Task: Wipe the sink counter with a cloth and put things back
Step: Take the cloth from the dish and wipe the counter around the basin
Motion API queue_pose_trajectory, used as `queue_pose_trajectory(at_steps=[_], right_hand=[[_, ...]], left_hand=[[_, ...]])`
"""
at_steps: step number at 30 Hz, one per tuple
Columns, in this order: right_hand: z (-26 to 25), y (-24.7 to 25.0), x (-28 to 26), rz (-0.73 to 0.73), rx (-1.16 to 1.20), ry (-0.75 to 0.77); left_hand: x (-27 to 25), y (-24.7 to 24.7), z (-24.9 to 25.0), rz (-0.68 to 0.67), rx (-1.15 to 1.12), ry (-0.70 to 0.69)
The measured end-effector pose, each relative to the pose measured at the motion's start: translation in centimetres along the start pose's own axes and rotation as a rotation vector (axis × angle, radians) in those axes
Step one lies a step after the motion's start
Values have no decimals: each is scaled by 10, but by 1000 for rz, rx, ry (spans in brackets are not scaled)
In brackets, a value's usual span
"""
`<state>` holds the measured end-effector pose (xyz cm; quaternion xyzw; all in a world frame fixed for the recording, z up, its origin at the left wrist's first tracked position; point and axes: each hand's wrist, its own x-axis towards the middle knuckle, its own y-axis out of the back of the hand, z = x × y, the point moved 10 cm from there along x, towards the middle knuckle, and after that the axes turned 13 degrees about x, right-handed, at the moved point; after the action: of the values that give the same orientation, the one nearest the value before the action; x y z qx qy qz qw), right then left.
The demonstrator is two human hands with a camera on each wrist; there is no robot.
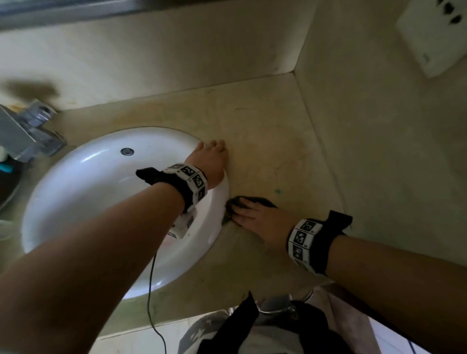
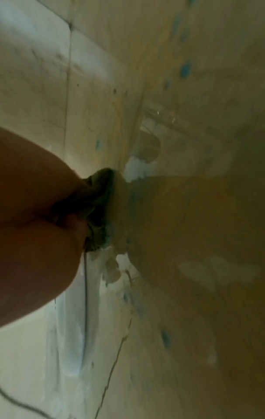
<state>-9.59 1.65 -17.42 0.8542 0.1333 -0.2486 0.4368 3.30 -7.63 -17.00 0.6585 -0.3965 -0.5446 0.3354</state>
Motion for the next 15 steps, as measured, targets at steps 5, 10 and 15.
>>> queue_pose_trajectory(at_steps=[5,10,15], right_hand=[[56,45,10,199,137,-305],[64,61,24,231,140,-398],[20,27,13,219,123,-287]], left_hand=[[-1,-1,-1,35,-13,-42],[-1,1,2,103,48,-64],[-1,-1,1,81,32,-72]])
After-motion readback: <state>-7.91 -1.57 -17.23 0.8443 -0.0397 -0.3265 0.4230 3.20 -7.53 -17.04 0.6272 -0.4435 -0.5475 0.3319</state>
